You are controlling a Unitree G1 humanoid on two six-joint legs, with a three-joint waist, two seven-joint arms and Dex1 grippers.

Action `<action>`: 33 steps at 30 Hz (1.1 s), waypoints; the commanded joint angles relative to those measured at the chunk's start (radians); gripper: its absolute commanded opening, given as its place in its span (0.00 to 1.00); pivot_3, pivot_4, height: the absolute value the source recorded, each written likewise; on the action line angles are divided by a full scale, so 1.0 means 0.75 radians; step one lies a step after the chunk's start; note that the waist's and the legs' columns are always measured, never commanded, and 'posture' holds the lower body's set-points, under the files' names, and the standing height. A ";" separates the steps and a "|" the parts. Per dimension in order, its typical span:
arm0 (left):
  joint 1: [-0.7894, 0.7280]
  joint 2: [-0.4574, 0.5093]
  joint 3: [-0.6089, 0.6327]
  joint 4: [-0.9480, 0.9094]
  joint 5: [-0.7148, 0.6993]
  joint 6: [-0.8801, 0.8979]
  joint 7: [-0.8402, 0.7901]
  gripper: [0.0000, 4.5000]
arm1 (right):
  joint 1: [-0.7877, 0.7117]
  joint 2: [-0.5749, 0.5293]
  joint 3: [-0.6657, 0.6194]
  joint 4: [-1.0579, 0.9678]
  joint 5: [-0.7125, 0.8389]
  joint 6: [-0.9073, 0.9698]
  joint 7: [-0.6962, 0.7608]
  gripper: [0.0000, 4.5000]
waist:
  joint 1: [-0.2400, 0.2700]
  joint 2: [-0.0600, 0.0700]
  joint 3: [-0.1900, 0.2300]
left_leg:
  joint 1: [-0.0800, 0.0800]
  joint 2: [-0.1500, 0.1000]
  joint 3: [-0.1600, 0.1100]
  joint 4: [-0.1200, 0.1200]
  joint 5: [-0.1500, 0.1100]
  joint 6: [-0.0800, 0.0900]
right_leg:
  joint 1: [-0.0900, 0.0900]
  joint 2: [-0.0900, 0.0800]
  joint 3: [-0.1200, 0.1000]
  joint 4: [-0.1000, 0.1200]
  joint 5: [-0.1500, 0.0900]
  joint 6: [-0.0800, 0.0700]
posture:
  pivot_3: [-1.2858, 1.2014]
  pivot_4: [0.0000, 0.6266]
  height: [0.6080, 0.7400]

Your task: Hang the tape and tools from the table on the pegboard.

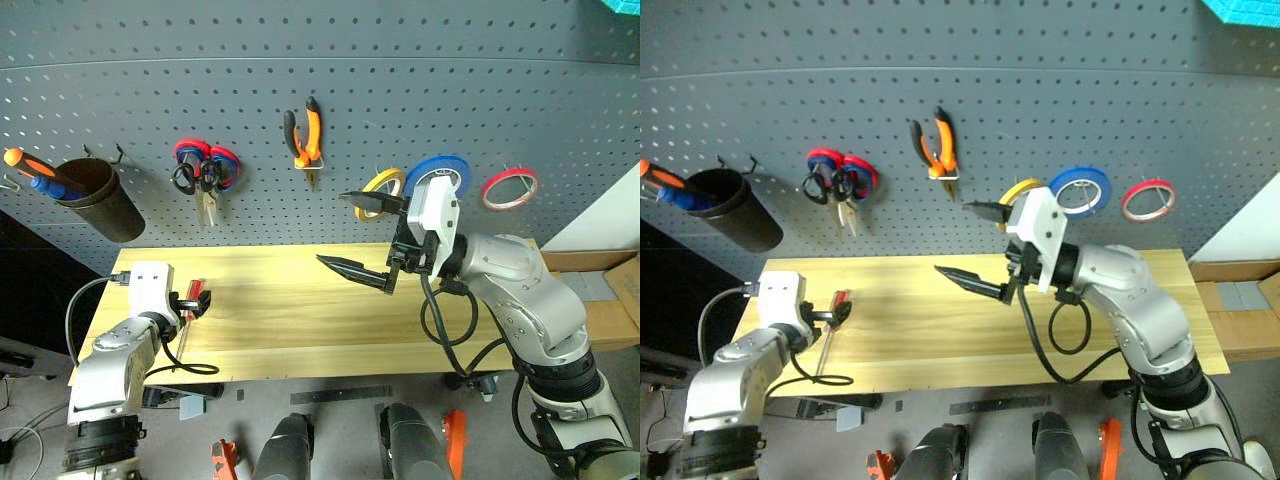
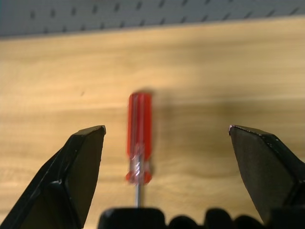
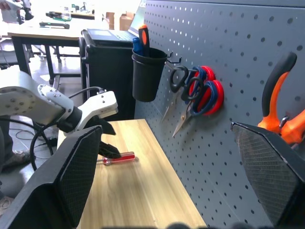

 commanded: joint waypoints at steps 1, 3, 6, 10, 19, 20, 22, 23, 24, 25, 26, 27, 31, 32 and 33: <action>-0.092 0.077 0.016 0.161 0.009 0.053 -0.033 0.99 | -0.044 -0.013 0.050 -0.037 -0.049 0.085 -0.043 1.00 | -0.001 0.000 0.000 | 0.000 0.000 0.000 0.000 0.000 0.000 | 0.000 0.000 0.000 0.001 0.000 0.000 | 0.49 0.37 1.00; -0.146 0.111 0.003 0.269 0.012 0.052 -0.064 0.99 | -0.065 0.000 0.075 -0.025 -0.070 0.119 -0.066 1.00 | -0.005 0.000 0.000 | 0.001 0.000 0.001 0.000 0.000 0.000 | 0.000 0.000 0.000 0.002 0.000 0.000 | 0.48 0.38 1.00; -0.208 0.151 -0.037 0.396 0.032 0.021 -0.105 0.99 | -0.091 0.022 0.104 -0.019 -0.090 0.156 -0.087 1.00 | -0.012 0.000 0.000 | 0.002 0.001 0.000 0.000 0.001 -0.001 | -0.001 0.000 0.000 0.002 0.000 -0.001 | 0.48 0.39 1.00; -0.325 0.170 -0.058 0.617 0.045 -0.022 -0.141 0.99 | -0.142 0.069 0.165 -0.003 -0.135 0.188 -0.112 1.00 | -0.025 0.000 0.000 | 0.001 0.001 0.000 0.000 0.000 -0.001 | -0.002 -0.001 0.000 0.002 0.000 -0.001 | 0.48 0.40 1.00; -0.474 0.202 -0.152 1.000 0.126 -0.173 -0.232 0.86 | -0.238 0.162 0.244 0.005 -0.196 0.233 -0.133 1.00 | -0.040 -0.001 0.002 | 0.001 0.001 -0.001 -0.001 0.000 -0.001 | -0.004 -0.001 0.000 0.002 0.000 -0.001 | 0.47 0.43 1.00; -0.483 0.200 -0.156 1.024 0.132 -0.183 -0.235 0.78 | -0.240 0.166 0.245 0.003 -0.200 0.235 -0.134 1.00 | -0.040 -0.001 0.002 | 0.001 0.001 -0.001 -0.001 0.000 -0.001 | -0.005 -0.001 0.000 0.002 0.000 -0.001 | 0.47 0.44 1.00; -0.498 0.196 -0.159 1.061 0.135 -0.195 -0.243 0.62 | -0.246 0.165 0.251 0.002 -0.213 0.229 -0.132 1.00 | -0.040 -0.002 0.002 | 0.000 0.001 -0.001 -0.001 0.000 -0.001 | -0.005 -0.001 0.000 0.002 0.000 -0.001 | 0.47 0.44 1.00; -0.503 0.195 -0.159 1.079 0.136 -0.202 -0.244 0.55 | -0.249 0.163 0.255 0.000 -0.220 0.227 -0.133 1.00 | -0.040 -0.002 0.002 | 0.000 0.001 -0.001 -0.001 0.000 -0.001 | -0.005 -0.001 0.000 0.002 0.000 -0.001 | 0.47 0.44 1.00; -0.508 0.195 -0.158 1.096 0.137 -0.209 -0.245 0.47 | -0.253 0.163 0.257 -0.001 -0.226 0.227 -0.134 1.00 | -0.040 -0.002 0.002 | 0.000 0.001 -0.001 -0.001 0.000 -0.001 | -0.005 -0.001 0.000 0.002 0.000 -0.001 | 0.47 0.44 1.00; -0.512 0.198 -0.150 1.119 0.137 -0.215 -0.239 0.39 | -0.258 0.163 0.260 -0.002 -0.233 0.228 -0.137 1.00 | -0.041 -0.002 0.002 | 0.000 0.001 -0.001 -0.001 0.000 -0.001 | -0.005 -0.001 0.000 0.002 0.000 -0.001 | 0.47 0.44 1.00; -0.515 0.201 -0.145 1.141 0.138 -0.223 -0.235 0.30 | -0.261 0.164 0.262 -0.003 -0.238 0.229 -0.138 1.00 | -0.041 -0.002 0.002 | 0.000 0.001 -0.001 -0.001 0.000 -0.001 | -0.005 -0.001 0.000 0.002 0.000 -0.001 | 0.47 0.44 1.00; -0.518 0.205 -0.142 1.162 0.141 -0.233 -0.232 0.24 | -0.265 0.163 0.265 -0.003 -0.245 0.227 -0.138 1.00 | -0.042 -0.001 0.002 | 0.000 0.001 -0.001 -0.001 0.000 -0.001 | -0.005 -0.001 0.000 0.002 0.000 -0.001 | 0.47 0.44 1.00; -0.507 0.227 -0.138 1.221 0.148 -0.275 -0.229 0.18 | -0.270 0.163 0.277 -0.002 -0.273 0.222 -0.140 1.00 | -0.048 -0.001 0.002 | 0.001 0.001 -0.001 -0.001 0.000 0.000 | -0.005 -0.001 0.000 0.003 0.000 -0.001 | 0.47 0.45 1.00; -0.502 0.230 -0.134 1.227 0.146 -0.285 -0.224 0.18 | -0.268 0.163 0.278 -0.002 -0.276 0.223 -0.141 1.00 | -0.050 -0.001 0.003 | 0.001 0.001 -0.001 -0.001 0.000 0.000 | -0.005 -0.001 0.000 0.003 0.000 -0.001 | 0.47 0.45 1.00; -0.498 0.232 -0.132 1.227 0.145 -0.291 -0.223 0.18 | -0.267 0.163 0.279 -0.003 -0.278 0.224 -0.140 1.00 | -0.052 -0.001 0.003 | 0.001 0.001 -0.001 -0.001 0.000 0.000 | -0.005 -0.001 0.000 0.003 0.000 -0.001 | 0.47 0.45 1.00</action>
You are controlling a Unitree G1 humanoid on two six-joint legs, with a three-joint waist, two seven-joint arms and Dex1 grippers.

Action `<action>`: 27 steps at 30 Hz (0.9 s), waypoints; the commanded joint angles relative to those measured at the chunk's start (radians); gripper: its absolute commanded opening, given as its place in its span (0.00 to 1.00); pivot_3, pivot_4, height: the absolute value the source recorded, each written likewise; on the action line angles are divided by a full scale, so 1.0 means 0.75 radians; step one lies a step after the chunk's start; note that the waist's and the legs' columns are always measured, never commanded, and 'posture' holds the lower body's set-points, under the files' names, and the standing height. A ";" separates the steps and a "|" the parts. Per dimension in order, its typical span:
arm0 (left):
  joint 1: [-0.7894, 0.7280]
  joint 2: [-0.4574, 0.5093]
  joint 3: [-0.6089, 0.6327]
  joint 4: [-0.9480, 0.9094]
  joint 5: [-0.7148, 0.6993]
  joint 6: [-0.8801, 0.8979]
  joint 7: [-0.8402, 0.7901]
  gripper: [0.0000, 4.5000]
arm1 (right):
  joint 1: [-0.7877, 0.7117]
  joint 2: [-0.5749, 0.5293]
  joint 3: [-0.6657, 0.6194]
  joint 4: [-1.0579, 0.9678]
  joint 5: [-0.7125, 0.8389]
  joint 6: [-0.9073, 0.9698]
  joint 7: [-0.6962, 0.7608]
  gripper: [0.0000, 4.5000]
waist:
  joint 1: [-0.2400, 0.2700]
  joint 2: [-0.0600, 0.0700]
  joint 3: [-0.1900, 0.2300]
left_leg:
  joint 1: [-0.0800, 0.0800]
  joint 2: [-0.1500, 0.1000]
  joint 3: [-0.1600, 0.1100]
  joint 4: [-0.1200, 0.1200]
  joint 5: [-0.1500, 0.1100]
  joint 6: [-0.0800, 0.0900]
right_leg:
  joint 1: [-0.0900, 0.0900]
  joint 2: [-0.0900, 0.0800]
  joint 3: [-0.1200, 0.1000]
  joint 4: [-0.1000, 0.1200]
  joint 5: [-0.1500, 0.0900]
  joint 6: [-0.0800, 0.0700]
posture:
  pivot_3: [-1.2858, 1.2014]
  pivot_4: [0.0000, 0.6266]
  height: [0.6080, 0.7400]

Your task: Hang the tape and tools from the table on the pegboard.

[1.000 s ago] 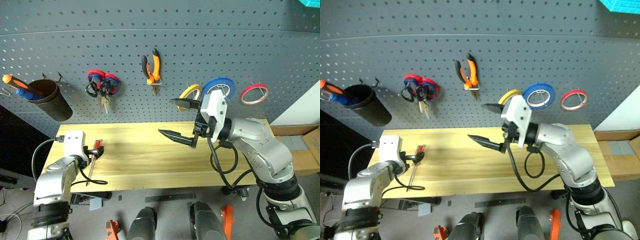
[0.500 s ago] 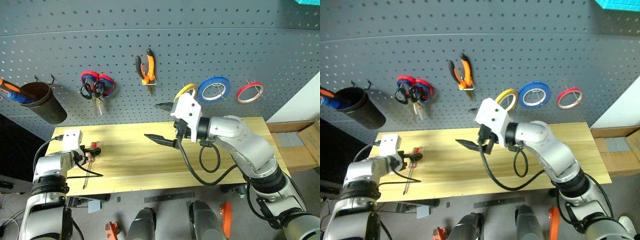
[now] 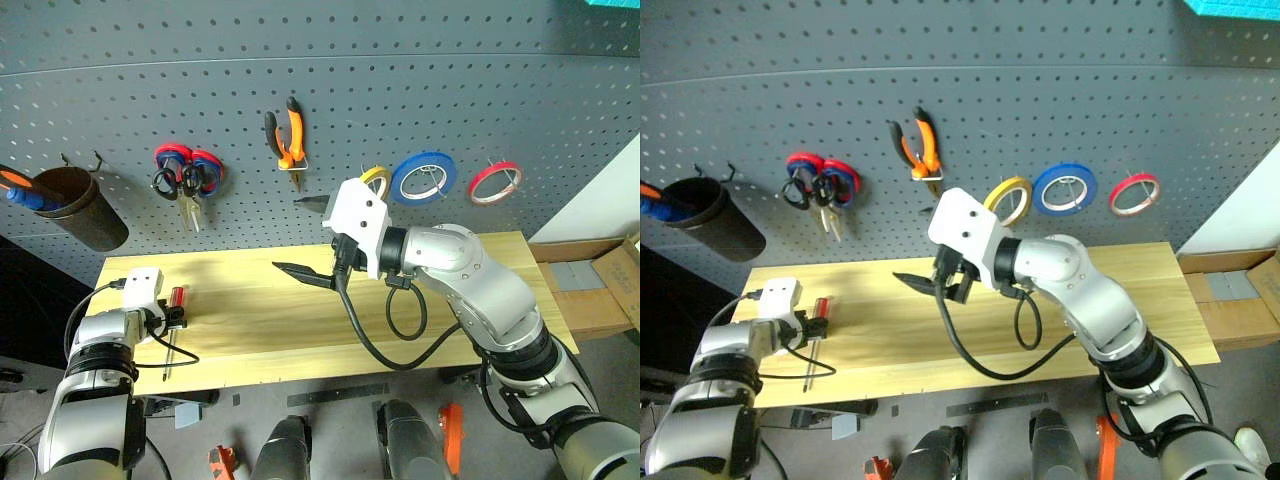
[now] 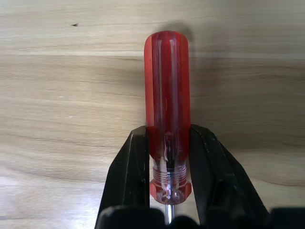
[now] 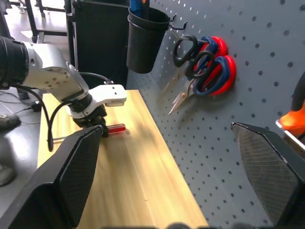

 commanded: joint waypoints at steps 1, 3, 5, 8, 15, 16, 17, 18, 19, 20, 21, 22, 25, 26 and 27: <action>0.019 0.033 0.022 0.016 0.010 -0.031 0.009 0.18 | -0.012 0.008 -0.003 -0.038 -0.017 -0.010 -0.003 1.00 | -0.003 0.000 0.000 | 0.000 0.000 0.000 0.000 0.000 0.000 | 0.000 0.000 0.000 0.000 0.000 0.000 | 0.47 0.45 1.00; 0.035 0.024 0.045 -0.021 -0.008 -0.049 0.015 0.18 | -0.010 0.009 -0.005 -0.041 -0.018 -0.007 -0.003 1.00 | -0.004 0.000 0.000 | 0.000 0.000 0.000 0.000 0.000 0.000 | 0.000 0.000 0.000 0.000 0.000 0.000 | 0.47 0.46 1.00; 0.090 0.000 0.099 -0.163 -0.046 -0.086 0.043 0.18 | -0.007 0.012 -0.021 -0.044 -0.009 0.000 -0.002 1.00 | -0.007 0.000 0.001 | 0.000 0.000 0.000 0.000 -0.001 0.003 | 0.000 0.000 0.000 0.000 0.000 0.000 | 0.47 0.45 1.00; 0.248 -0.049 0.172 -0.472 -0.099 -0.080 0.077 0.18 | -0.002 0.023 -0.067 -0.051 0.024 0.014 -0.003 1.00 | -0.014 0.000 0.002 | -0.002 0.003 -0.001 0.000 0.000 0.001 | -0.001 -0.001 0.000 -0.001 0.000 0.000 | 0.47 0.45 1.00; 0.745 -0.217 0.315 -1.212 -0.131 -0.240 0.199 0.18 | 0.036 -0.022 -0.168 -0.067 0.108 -0.042 0.073 1.00 | -0.017 -0.001 0.001 | -0.003 0.005 -0.001 -0.003 -0.001 0.000 | -0.003 -0.005 0.004 -0.005 0.000 0.000 | 0.48 0.40 1.00; 0.796 -0.251 0.349 -1.276 -0.141 -0.276 0.221 0.18 | 0.041 -0.030 -0.174 -0.061 0.109 -0.072 0.089 1.00 | -0.011 -0.001 0.001 | -0.003 0.006 -0.002 -0.003 -0.001 0.000 | -0.004 -0.004 0.003 -0.006 0.000 0.000 | 0.48 0.38 1.00; 0.842 -0.279 0.378 -1.332 -0.144 -0.310 0.244 0.18 | 0.045 -0.033 -0.181 -0.054 0.110 -0.108 0.106 1.00 | -0.005 -0.001 0.001 | -0.003 0.006 -0.002 -0.003 -0.001 0.000 | -0.004 -0.004 0.003 -0.005 0.000 0.000 | 0.49 0.38 1.00; 0.869 -0.296 0.392 -1.365 -0.142 -0.330 0.261 0.18 | 0.047 -0.034 -0.186 -0.045 0.110 -0.135 0.117 1.00 | 0.001 -0.001 0.001 | -0.003 0.006 -0.002 -0.003 -0.001 0.000 | -0.004 -0.004 0.003 -0.004 0.000 0.000 | 0.49 0.37 1.00; 0.906 -0.301 0.393 -1.401 -0.119 -0.368 0.268 0.18 | 0.048 -0.039 -0.189 -0.035 0.112 -0.158 0.134 1.00 | 0.011 -0.001 0.001 | -0.003 0.006 -0.001 -0.003 -0.001 0.001 | -0.004 -0.003 0.003 -0.005 0.000 0.000 | 0.49 0.36 1.00; 0.947 -0.296 0.388 -1.436 -0.067 -0.447 0.280 0.18 | 0.047 -0.044 -0.195 -0.031 0.122 -0.175 0.155 1.00 | 0.015 -0.001 0.000 | -0.002 0.005 -0.001 -0.003 -0.002 0.002 | -0.004 -0.003 0.003 -0.003 0.000 0.000 | 0.49 0.35 1.00; 0.978 -0.286 0.382 -1.464 -0.009 -0.524 0.299 0.18 | 0.042 -0.052 -0.203 -0.030 0.146 -0.180 0.186 1.00 | 0.018 -0.003 0.000 | -0.002 0.004 0.000 -0.003 -0.002 0.002 | -0.004 -0.003 0.003 -0.004 0.000 0.000 | 0.49 0.34 1.00; 0.986 -0.287 0.392 -1.490 0.034 -0.591 0.338 0.18 | 0.034 -0.058 -0.220 -0.029 0.182 -0.172 0.217 1.00 | 0.022 -0.003 -0.001 | -0.002 0.004 0.000 -0.002 -0.003 0.003 | -0.003 -0.003 0.003 -0.004 0.000 0.000 | 0.50 0.32 1.00; 0.943 -0.279 0.420 -1.526 0.092 -0.708 0.413 0.18 | 0.012 -0.068 -0.262 -0.013 0.247 -0.186 0.274 1.00 | 0.048 -0.004 -0.004 | -0.001 0.003 0.000 -0.002 -0.002 0.002 | -0.001 -0.003 0.002 -0.005 0.000 0.000 | 0.51 0.29 1.00; 0.920 -0.274 0.429 -1.537 0.098 -0.728 0.426 0.18 | 0.003 -0.070 -0.276 0.000 0.257 -0.196 0.285 1.00 | 0.058 -0.005 -0.005 | -0.001 0.002 0.000 -0.002 -0.001 0.001 | -0.001 -0.002 0.001 -0.005 0.000 -0.001 | 0.51 0.28 1.00; 0.900 -0.271 0.436 -1.547 0.099 -0.739 0.435 0.18 | -0.007 -0.072 -0.287 0.012 0.265 -0.202 0.294 1.00 | 0.067 -0.007 -0.008 | -0.001 0.002 0.000 -0.002 -0.001 0.000 | 0.000 -0.002 0.000 -0.005 0.001 -0.001 | 0.51 0.27 1.00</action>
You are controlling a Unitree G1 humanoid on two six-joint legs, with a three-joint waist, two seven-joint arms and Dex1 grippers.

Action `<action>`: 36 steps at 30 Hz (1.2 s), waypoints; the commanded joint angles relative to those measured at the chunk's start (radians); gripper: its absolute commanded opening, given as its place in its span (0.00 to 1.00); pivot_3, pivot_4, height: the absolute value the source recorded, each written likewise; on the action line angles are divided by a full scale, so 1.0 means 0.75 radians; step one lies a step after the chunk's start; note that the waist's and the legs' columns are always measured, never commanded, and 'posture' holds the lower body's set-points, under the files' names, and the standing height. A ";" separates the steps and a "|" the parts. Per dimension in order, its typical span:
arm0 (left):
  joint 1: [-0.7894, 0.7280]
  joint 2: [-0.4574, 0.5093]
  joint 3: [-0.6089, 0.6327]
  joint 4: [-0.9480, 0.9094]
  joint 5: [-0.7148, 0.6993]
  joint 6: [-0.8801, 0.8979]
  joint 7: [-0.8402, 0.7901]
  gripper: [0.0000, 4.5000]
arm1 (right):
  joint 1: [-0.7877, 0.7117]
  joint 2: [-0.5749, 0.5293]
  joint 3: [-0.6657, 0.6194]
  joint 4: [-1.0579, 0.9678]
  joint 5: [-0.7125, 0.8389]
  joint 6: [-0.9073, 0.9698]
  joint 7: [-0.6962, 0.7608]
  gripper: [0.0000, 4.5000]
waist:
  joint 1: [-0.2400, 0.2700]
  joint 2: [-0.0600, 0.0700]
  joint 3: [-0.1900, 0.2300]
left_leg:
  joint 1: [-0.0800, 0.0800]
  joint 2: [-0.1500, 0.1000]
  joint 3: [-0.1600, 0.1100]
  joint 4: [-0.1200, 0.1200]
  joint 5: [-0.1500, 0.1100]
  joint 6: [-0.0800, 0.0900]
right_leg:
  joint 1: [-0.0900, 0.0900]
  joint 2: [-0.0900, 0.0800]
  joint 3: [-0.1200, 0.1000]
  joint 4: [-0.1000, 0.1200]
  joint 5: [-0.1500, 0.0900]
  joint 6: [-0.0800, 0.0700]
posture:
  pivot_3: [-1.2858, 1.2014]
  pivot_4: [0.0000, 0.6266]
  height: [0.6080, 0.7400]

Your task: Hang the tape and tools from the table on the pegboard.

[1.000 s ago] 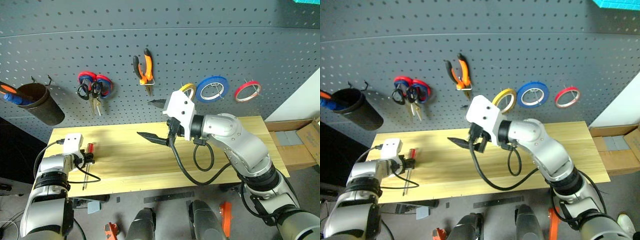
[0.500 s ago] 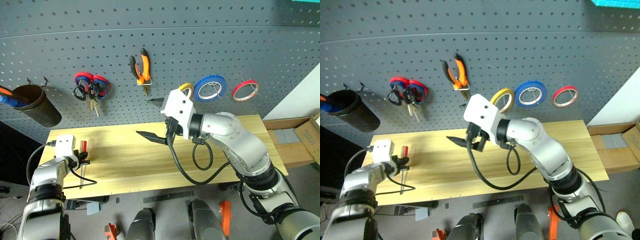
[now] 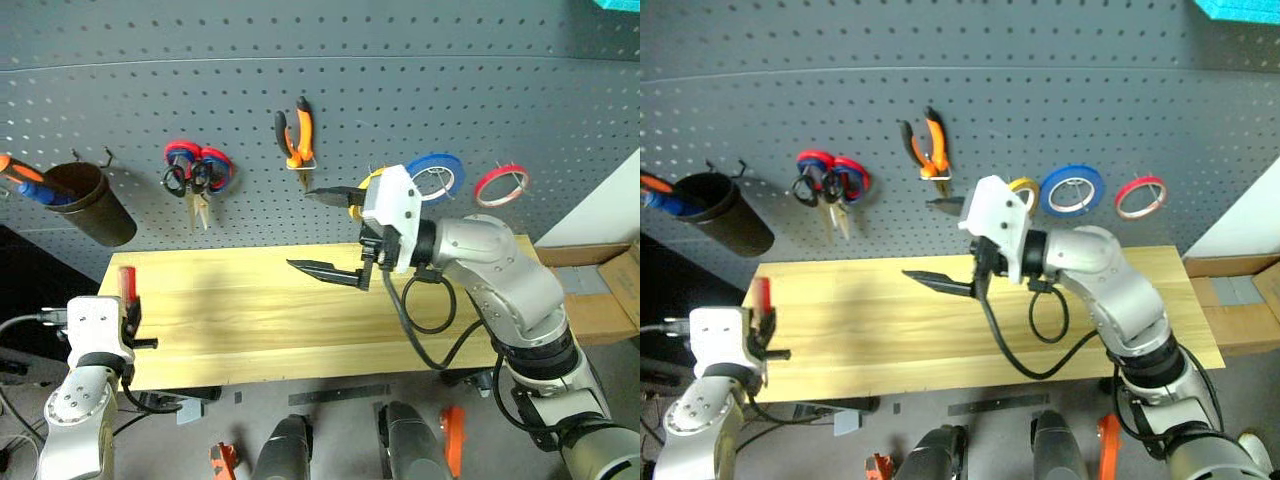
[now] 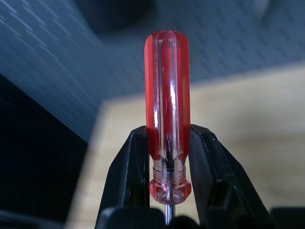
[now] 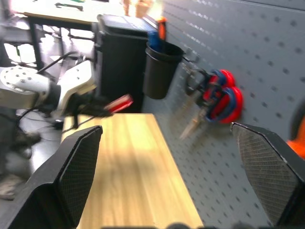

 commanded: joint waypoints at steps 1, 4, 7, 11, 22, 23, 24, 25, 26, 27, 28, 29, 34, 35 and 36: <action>-0.070 0.039 0.059 -0.096 0.028 -0.094 0.051 0.18 | -0.050 -0.006 -0.068 0.012 0.056 -0.052 0.046 1.00 | 0.016 -0.002 -0.005 | 0.000 0.000 0.000 0.000 0.001 -0.001 | 0.000 0.000 -0.001 0.000 0.000 0.000 | 0.51 0.26 1.00; -0.138 0.042 0.051 -0.117 0.034 -0.113 0.074 0.18 | -0.074 -0.016 -0.081 0.057 0.068 -0.062 0.071 1.00 | 0.029 -0.006 -0.018 | 0.000 -0.001 0.001 0.000 0.001 -0.001 | 0.000 0.000 0.000 -0.001 0.000 0.000 | 0.52 0.23 1.00; -0.200 0.043 0.024 -0.153 0.036 -0.125 0.071 0.18 | -0.097 -0.024 -0.081 0.100 0.058 -0.082 0.082 1.00 | 0.030 -0.008 -0.023 | 0.000 -0.002 0.001 0.000 0.000 -0.001 | 0.001 0.000 -0.001 -0.003 0.000 0.000 | 0.52 0.22 1.00; -0.311 0.040 -0.009 -0.206 -0.015 -0.089 0.048 0.18 | -0.132 -0.045 -0.083 0.148 0.038 -0.079 0.073 1.00 | 0.031 -0.009 -0.033 | 0.000 -0.002 0.003 0.000 0.001 -0.002 | 0.000 0.000 -0.001 -0.003 0.000 0.000 | 0.52 0.19 1.00; -0.733 0.169 0.054 -0.165 -0.166 0.060 0.027 0.18 | -0.168 -0.089 -0.139 0.109 0.037 -0.028 -0.018 1.00 | 0.022 -0.015 -0.050 | 0.000 -0.002 0.007 0.002 0.001 -0.002 | 0.000 0.001 -0.001 0.000 0.000 0.000 | 0.51 0.18 1.00; -0.778 0.189 0.065 -0.139 -0.181 0.063 0.026 0.18 | -0.164 -0.089 -0.138 0.100 0.038 -0.024 -0.022 1.00 | 0.020 -0.015 -0.050 | 0.000 -0.001 0.007 0.002 0.001 -0.002 | 0.000 0.001 -0.001 0.000 0.000 0.000 | 0.51 0.18 1.00; -0.820 0.208 0.073 -0.111 -0.192 0.061 0.023 0.18 | -0.163 -0.087 -0.138 0.095 0.039 -0.021 -0.025 1.00 | 0.020 -0.015 -0.050 | 0.000 -0.002 0.007 0.002 0.001 -0.002 | 0.000 0.001 -0.001 0.000 0.000 0.000 | 0.51 0.18 1.00; -0.868 0.226 0.082 -0.075 -0.213 0.066 0.017 0.18 | -0.163 -0.085 -0.138 0.091 0.039 -0.017 -0.029 1.00 | 0.018 -0.015 -0.050 | 0.000 -0.001 0.007 0.002 0.001 -0.002 | 0.000 0.001 -0.001 0.000 0.000 0.000 | 0.51 0.18 1.00; -0.907 0.244 0.087 -0.040 -0.225 0.064 0.012 0.18 | -0.164 -0.084 -0.137 0.089 0.040 -0.014 -0.033 1.00 | 0.017 -0.015 -0.050 | 0.000 -0.002 0.007 0.002 0.001 -0.002 | 0.000 0.001 -0.001 0.001 0.000 0.000 | 0.51 0.18 1.00; -0.941 0.263 0.091 0.002 -0.230 0.052 0.004 0.18 | -0.166 -0.082 -0.138 0.088 0.040 -0.014 -0.039 1.00 | 0.015 -0.015 -0.051 | 0.000 -0.002 0.007 0.003 0.001 -0.003 | 0.000 0.001 -0.002 0.001 0.000 0.000 | 0.51 0.18 1.00; -0.968 0.276 0.099 0.040 -0.238 0.041 0.001 0.18 | -0.168 -0.080 -0.139 0.088 0.039 -0.014 -0.044 1.00 | 0.011 -0.015 -0.051 | 0.000 -0.002 0.007 0.003 0.001 -0.003 | 0.000 0.001 -0.001 0.001 0.000 0.000 | 0.51 0.18 1.00; -0.991 0.287 0.110 0.080 -0.244 0.034 0.004 0.18 | -0.170 -0.078 -0.139 0.089 0.036 -0.014 -0.049 1.00 | 0.007 -0.015 -0.051 | 0.000 -0.002 0.007 0.003 0.001 -0.003 | 0.000 0.001 -0.001 0.002 0.000 0.000 | 0.51 0.18 1.00; -1.046 0.324 0.100 0.288 -0.215 -0.081 -0.011 0.18 | -0.176 -0.064 -0.132 0.099 0.024 -0.023 -0.070 1.00 | -0.011 -0.015 -0.052 | 0.000 -0.002 0.007 0.003 0.001 -0.003 | 0.000 0.001 -0.001 0.003 0.000 0.000 | 0.51 0.18 1.00; -1.057 0.317 0.096 0.327 -0.220 -0.097 -0.010 0.18 | -0.176 -0.061 -0.129 0.100 0.022 -0.025 -0.072 1.00 | -0.013 -0.016 -0.052 | 0.001 -0.002 0.006 0.003 0.001 -0.003 | 0.000 0.001 -0.001 0.003 0.000 0.000 | 0.51 0.18 1.00; -1.066 0.309 0.088 0.365 -0.221 -0.119 -0.010 0.18 | -0.177 -0.058 -0.126 0.101 0.021 -0.026 -0.074 1.00 | -0.015 -0.016 -0.052 | 0.001 -0.002 0.006 0.004 0.001 -0.003 | 0.000 0.001 -0.001 0.003 0.000 0.000 | 0.51 0.18 1.00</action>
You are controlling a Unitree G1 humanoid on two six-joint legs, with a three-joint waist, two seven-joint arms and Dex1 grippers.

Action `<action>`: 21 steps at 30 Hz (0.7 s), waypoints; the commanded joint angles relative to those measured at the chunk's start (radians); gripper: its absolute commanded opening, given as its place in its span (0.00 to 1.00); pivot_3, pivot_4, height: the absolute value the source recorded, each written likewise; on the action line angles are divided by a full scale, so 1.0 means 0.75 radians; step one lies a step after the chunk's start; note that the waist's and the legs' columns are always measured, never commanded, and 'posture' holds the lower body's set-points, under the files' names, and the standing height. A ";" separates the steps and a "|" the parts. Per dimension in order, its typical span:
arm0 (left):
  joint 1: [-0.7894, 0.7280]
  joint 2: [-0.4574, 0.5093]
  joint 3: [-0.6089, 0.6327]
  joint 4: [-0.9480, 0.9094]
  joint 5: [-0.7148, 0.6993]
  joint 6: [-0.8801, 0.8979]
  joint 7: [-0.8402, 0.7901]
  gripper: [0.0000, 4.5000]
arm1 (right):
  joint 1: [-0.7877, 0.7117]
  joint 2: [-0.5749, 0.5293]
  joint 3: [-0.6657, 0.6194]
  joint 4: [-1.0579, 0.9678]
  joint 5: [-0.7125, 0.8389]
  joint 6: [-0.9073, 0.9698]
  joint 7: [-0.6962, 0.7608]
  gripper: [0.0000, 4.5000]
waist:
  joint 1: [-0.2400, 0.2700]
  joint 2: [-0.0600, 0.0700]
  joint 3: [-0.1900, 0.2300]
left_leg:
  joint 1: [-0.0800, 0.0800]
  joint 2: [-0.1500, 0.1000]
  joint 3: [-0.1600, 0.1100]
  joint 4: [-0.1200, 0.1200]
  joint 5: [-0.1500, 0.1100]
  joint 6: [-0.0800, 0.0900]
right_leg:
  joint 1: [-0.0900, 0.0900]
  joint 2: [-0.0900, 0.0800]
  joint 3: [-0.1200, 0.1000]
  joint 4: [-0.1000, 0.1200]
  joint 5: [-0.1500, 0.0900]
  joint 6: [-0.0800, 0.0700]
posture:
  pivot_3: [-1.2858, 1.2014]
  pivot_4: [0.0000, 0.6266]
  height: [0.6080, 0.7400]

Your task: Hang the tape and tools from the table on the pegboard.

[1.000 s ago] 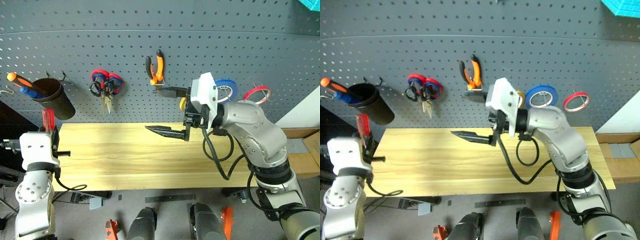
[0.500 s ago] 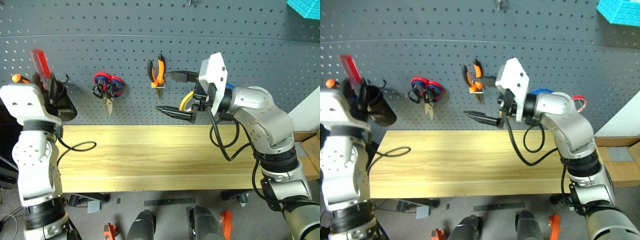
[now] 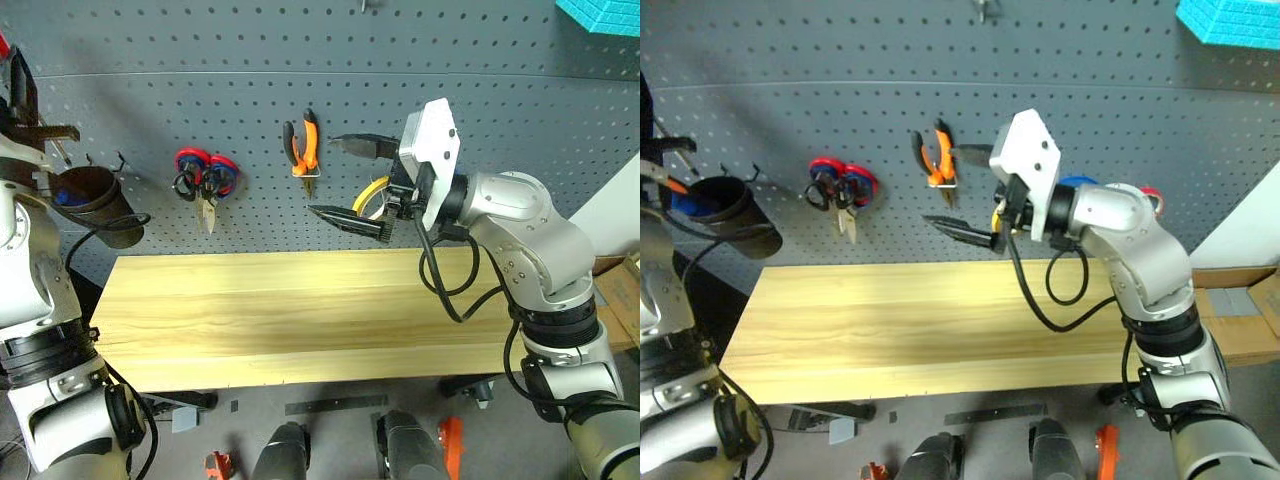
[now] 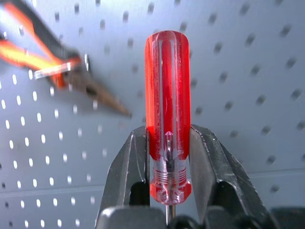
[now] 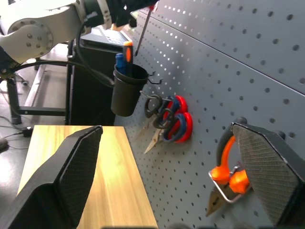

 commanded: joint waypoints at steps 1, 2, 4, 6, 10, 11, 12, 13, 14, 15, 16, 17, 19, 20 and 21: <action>-0.055 0.005 0.008 0.082 0.005 -0.106 0.000 0.18 | -0.025 0.010 -0.020 -0.033 0.004 -0.016 -0.015 1.00 | -0.003 -0.001 -0.001 | 0.000 0.000 -0.001 0.000 0.000 0.000 | 0.000 0.000 0.000 0.000 0.000 0.000 | 0.51 0.18 1.00; -0.062 -0.005 0.006 0.130 0.002 -0.129 -0.001 0.18 | -0.026 0.012 -0.018 -0.031 0.002 -0.018 -0.015 1.00 | -0.005 -0.002 -0.002 | 0.000 0.000 -0.001 0.000 0.000 0.000 | 0.000 0.000 0.000 0.000 0.000 0.000 | 0.50 0.18 1.00; -0.058 -0.028 0.007 0.194 0.000 -0.168 0.011 0.18 | -0.030 0.016 -0.015 -0.029 -0.002 -0.020 -0.014 1.00 | -0.009 -0.003 -0.004 | 0.000 0.000 -0.003 0.000 0.000 0.000 | 0.000 0.000 0.000 0.000 0.000 0.000 | 0.50 0.19 1.00; -0.042 -0.039 0.009 0.210 0.000 -0.190 0.017 0.18 | -0.032 0.019 -0.015 -0.031 0.000 -0.018 -0.014 1.00 | -0.014 -0.004 -0.006 | 0.000 0.000 -0.004 0.001 0.000 0.000 | 0.000 -0.001 0.000 0.000 0.000 0.000 | 0.50 0.19 1.00; 0.041 -0.067 0.037 0.178 0.003 -0.203 0.059 0.18 | -0.055 0.047 -0.044 -0.032 0.030 0.003 -0.040 1.00 | -0.030 -0.007 -0.011 | 0.000 0.000 -0.007 0.001 0.000 0.000 | 0.000 -0.001 0.000 0.001 0.000 0.000 | 0.50 0.19 1.00; 0.056 -0.070 0.036 0.174 0.003 -0.204 0.065 0.18 | -0.059 0.051 -0.046 -0.030 0.032 0.006 -0.044 1.00 | -0.033 -0.007 -0.013 | 0.000 0.000 -0.007 0.001 0.000 0.000 | -0.001 -0.001 0.000 0.001 0.000 0.000 | 0.50 0.19 1.00; 0.068 -0.071 0.033 0.173 0.004 -0.208 0.069 0.18 | -0.062 0.053 -0.045 -0.030 0.031 0.010 -0.046 1.00 | -0.035 -0.008 -0.014 | 0.000 0.000 -0.007 0.001 0.000 0.000 | -0.001 -0.001 0.000 0.001 0.000 0.000 | 0.50 0.19 1.00; 0.075 -0.075 0.028 0.167 0.003 -0.208 0.074 0.18 | -0.063 0.052 -0.042 -0.030 0.030 0.013 -0.046 1.00 | -0.038 -0.008 -0.014 | 0.000 0.000 -0.007 0.001 0.000 0.000 | -0.001 -0.001 0.000 0.001 0.000 0.000 | 0.50 0.19 1.00; 0.080 -0.077 0.025 0.165 0.002 -0.210 0.078 0.18 | -0.065 0.053 -0.038 -0.030 0.030 0.017 -0.045 1.00 | -0.039 -0.009 -0.015 | 0.000 0.000 -0.007 0.001 0.000 0.000 | -0.002 -0.001 0.000 0.002 0.000 0.000 | 0.50 0.19 1.00; 0.085 -0.081 0.022 0.161 0.002 -0.210 0.083 0.18 | -0.066 0.054 -0.034 -0.029 0.032 0.019 -0.043 1.00 | -0.038 -0.010 -0.017 | 0.000 0.000 -0.007 0.001 0.000 -0.001 | -0.002 -0.001 0.000 0.003 0.000 0.000 | 0.50 0.19 1.00; 0.088 -0.083 0.021 0.157 0.001 -0.209 0.086 0.18 | -0.066 0.055 -0.032 -0.029 0.033 0.020 -0.042 1.00 | -0.037 -0.010 -0.019 | 0.000 0.000 -0.008 0.001 0.001 -0.001 | -0.002 -0.001 0.000 0.003 0.000 0.000 | 0.50 0.19 1.00; 0.095 -0.085 0.020 0.151 0.000 -0.206 0.090 0.18 | -0.067 0.057 -0.030 -0.027 0.032 0.019 -0.042 1.00 | -0.036 -0.010 -0.021 | 0.000 0.000 -0.008 0.001 0.001 -0.001 | -0.002 -0.001 0.000 0.003 0.000 -0.001 | 0.50 0.19 1.00; 0.105 -0.096 0.029 0.142 -0.009 -0.199 0.107 0.18 | -0.069 0.060 -0.028 -0.022 0.029 0.015 -0.042 1.00 | -0.034 -0.011 -0.022 | 0.000 0.000 -0.008 0.002 0.001 -0.001 | -0.002 -0.001 0.000 0.003 0.000 -0.001 | 0.50 0.19 1.00; 0.110 -0.099 0.032 0.139 -0.012 -0.192 0.117 0.18 | -0.068 0.061 -0.028 -0.021 0.028 0.013 -0.042 1.00 | -0.033 -0.010 -0.024 | 0.000 0.000 -0.008 0.002 0.001 -0.001 | -0.002 -0.001 0.000 0.003 0.000 -0.001 | 0.50 0.18 1.00; 0.113 -0.100 0.033 0.135 -0.013 -0.186 0.124 0.18 | -0.068 0.062 -0.028 -0.021 0.028 0.012 -0.042 1.00 | -0.033 -0.010 -0.025 | 0.000 0.000 -0.008 0.002 0.001 -0.001 | -0.002 -0.001 0.000 0.003 0.000 -0.001 | 0.51 0.18 1.00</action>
